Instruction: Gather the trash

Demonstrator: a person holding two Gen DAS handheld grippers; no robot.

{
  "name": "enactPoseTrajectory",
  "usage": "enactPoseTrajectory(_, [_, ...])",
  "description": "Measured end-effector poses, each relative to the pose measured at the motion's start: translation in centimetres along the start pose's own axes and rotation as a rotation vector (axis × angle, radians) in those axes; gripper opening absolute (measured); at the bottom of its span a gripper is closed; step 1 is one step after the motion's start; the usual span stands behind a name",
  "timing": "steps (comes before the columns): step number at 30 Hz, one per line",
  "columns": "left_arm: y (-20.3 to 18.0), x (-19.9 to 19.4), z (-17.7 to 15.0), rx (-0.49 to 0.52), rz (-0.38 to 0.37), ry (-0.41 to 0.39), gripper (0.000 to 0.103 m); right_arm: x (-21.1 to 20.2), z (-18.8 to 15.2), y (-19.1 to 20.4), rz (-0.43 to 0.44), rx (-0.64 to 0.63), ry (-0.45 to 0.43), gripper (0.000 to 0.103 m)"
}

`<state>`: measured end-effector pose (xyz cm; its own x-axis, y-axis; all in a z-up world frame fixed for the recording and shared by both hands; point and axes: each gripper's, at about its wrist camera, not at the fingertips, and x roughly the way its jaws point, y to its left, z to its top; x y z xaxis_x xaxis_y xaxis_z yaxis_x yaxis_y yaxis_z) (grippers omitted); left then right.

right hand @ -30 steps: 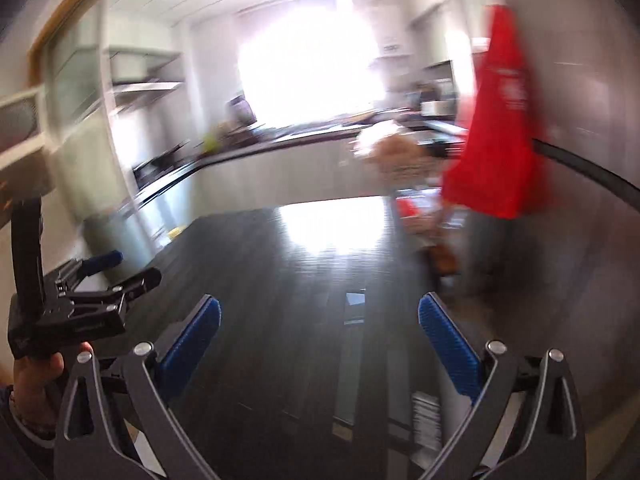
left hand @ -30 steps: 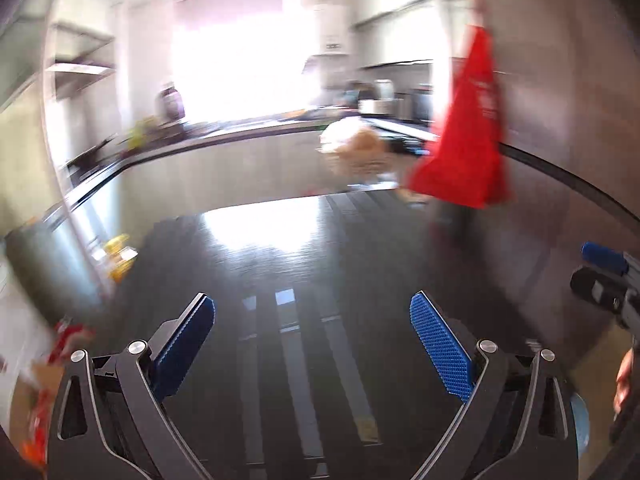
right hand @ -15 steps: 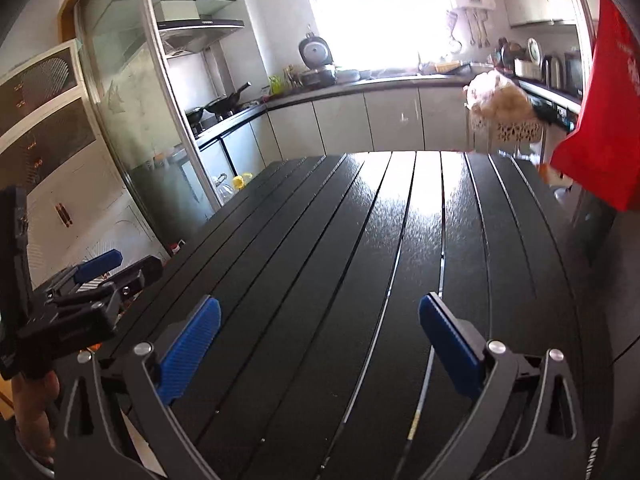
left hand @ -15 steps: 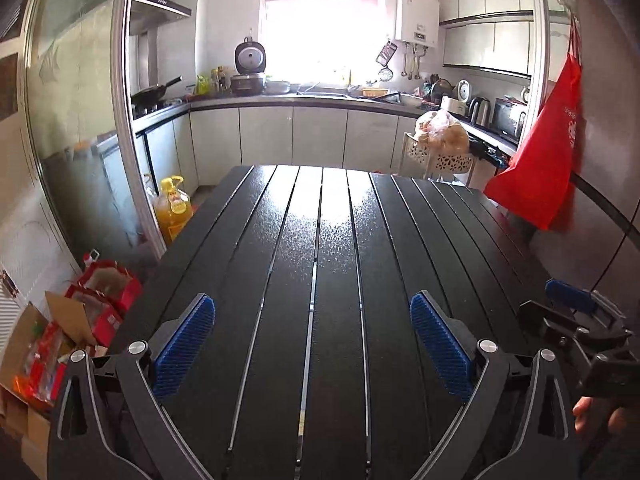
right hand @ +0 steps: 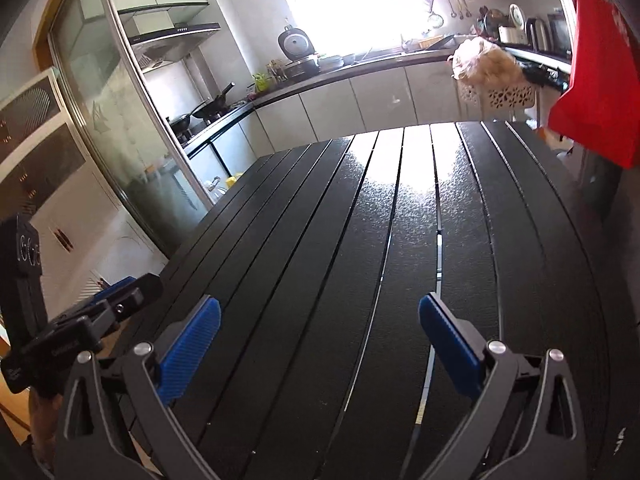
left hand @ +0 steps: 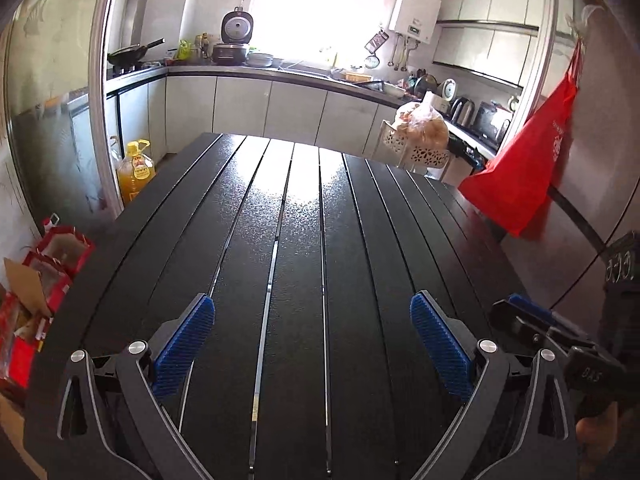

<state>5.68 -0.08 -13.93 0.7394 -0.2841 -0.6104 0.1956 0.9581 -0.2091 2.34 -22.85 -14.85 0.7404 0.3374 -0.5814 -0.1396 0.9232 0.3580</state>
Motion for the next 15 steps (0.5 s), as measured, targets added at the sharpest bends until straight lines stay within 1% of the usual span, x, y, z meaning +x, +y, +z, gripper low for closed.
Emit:
enactPoseTrajectory(2, [0.3,0.1,0.1,-0.004,0.004,-0.007,0.095,0.1,0.0,-0.2,-0.004,-0.006,-0.001,0.1])
enactPoseTrajectory(6, [0.7,-0.1,0.3,-0.019,-0.004,-0.017,0.095,0.2,0.1,0.0,-0.041,-0.028,-0.004,0.1])
enactPoseTrajectory(9, [0.7,-0.3,0.6,-0.021,-0.028,-0.028,0.095,0.2,0.3,-0.2,-0.01,-0.003,-0.002,0.1])
enactPoseTrajectory(12, [0.7,-0.6,0.7,-0.021,-0.033,-0.026,0.095,0.0,0.3,-0.7,-0.01,0.003,-0.015,0.1])
enactPoseTrajectory(15, [1.5,-1.7,0.4,-0.079,-0.019,-0.078,0.095,-0.7,0.2,-0.9,-0.013,-0.017,-0.043,0.1])
